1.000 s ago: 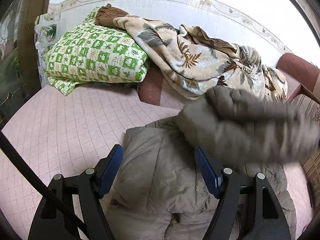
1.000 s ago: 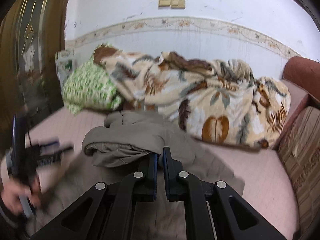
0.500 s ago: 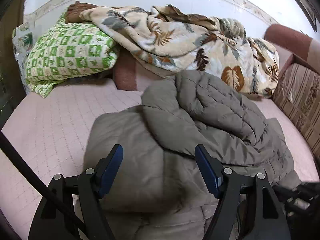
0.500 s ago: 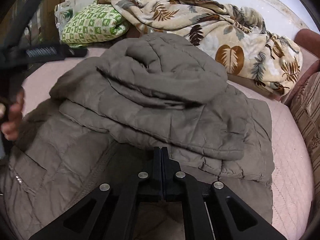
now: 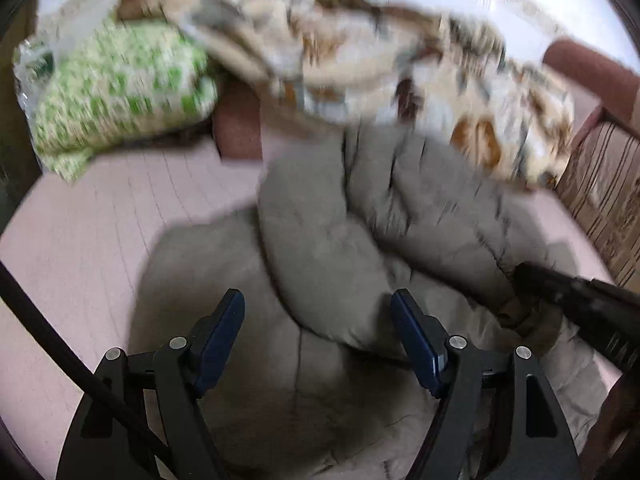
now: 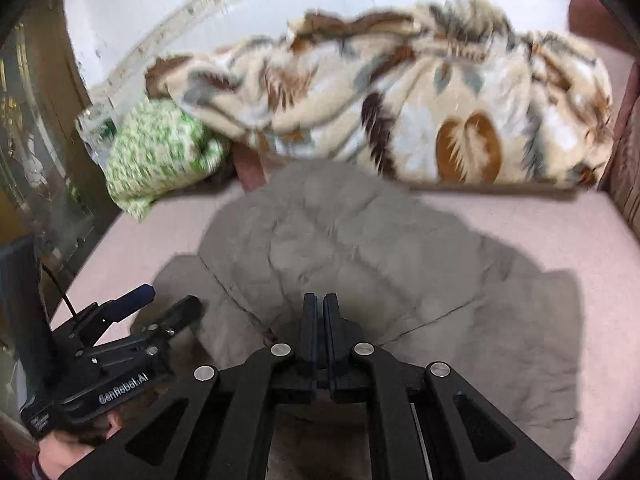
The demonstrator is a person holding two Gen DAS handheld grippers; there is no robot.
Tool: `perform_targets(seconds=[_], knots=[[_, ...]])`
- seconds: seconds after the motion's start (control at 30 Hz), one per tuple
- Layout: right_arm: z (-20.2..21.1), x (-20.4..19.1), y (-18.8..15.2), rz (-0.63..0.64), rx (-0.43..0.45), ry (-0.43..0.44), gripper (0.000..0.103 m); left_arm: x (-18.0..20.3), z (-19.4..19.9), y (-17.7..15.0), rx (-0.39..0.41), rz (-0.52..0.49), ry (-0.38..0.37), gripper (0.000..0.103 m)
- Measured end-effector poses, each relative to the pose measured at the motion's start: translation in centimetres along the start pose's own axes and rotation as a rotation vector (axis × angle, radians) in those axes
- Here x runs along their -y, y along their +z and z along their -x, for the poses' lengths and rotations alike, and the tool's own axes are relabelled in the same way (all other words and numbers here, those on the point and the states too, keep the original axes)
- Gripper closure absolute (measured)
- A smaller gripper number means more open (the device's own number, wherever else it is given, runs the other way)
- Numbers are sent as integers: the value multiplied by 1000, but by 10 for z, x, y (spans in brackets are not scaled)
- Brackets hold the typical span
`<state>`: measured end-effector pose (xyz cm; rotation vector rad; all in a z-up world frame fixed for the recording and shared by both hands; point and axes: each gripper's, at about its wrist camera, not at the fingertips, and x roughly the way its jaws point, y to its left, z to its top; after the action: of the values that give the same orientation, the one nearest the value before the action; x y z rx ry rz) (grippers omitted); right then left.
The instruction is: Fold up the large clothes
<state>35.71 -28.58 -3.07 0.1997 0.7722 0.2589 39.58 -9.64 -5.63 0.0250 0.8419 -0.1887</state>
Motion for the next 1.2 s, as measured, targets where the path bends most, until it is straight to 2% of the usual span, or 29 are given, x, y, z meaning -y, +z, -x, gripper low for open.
perform_targets(seconds=[0.07, 0.17, 0.3, 0.4, 0.5, 0.63, 0.7, 0.77, 0.8, 0.9, 1.07, 1.2], knots=[[-25, -3, -14, 3, -76, -8, 98, 0, -18, -7, -69, -4, 26, 28], [-53, -2, -39, 0, -144, -27, 98, 7, -24, -11, -91, -71, 58, 27], [-63, 14, -46, -72, -148, 21, 98, 8, -26, -15, -87, -85, 66, 26], [-57, 9, -39, -38, -165, 12, 98, 5, -15, -14, -52, -70, 46, 26], [-35, 6, -24, -42, -122, 50, 98, -1, -1, -10, -13, -39, 7, 26], [-11, -2, 12, -18, -19, 87, 97, -8, 11, -5, 37, 4, -9, 26], [-14, -6, 37, -15, 8, 89, 88, -11, 9, -3, 39, 12, 2, 26], [-24, -10, 55, -11, 35, 104, 65, -12, 4, -3, 27, 12, 12, 26], [-34, -12, 64, -12, 32, 109, 63, -12, 1, -3, 18, 11, 18, 26], [-74, -18, 79, -9, -29, 130, 63, -15, -9, -6, -10, 17, 24, 26], [-155, -23, 52, -4, -264, 97, 63, -16, -17, -7, -27, 11, 34, 26], [-151, -17, 55, -17, -263, 131, 63, -14, -13, -6, -10, 0, 31, 26]])
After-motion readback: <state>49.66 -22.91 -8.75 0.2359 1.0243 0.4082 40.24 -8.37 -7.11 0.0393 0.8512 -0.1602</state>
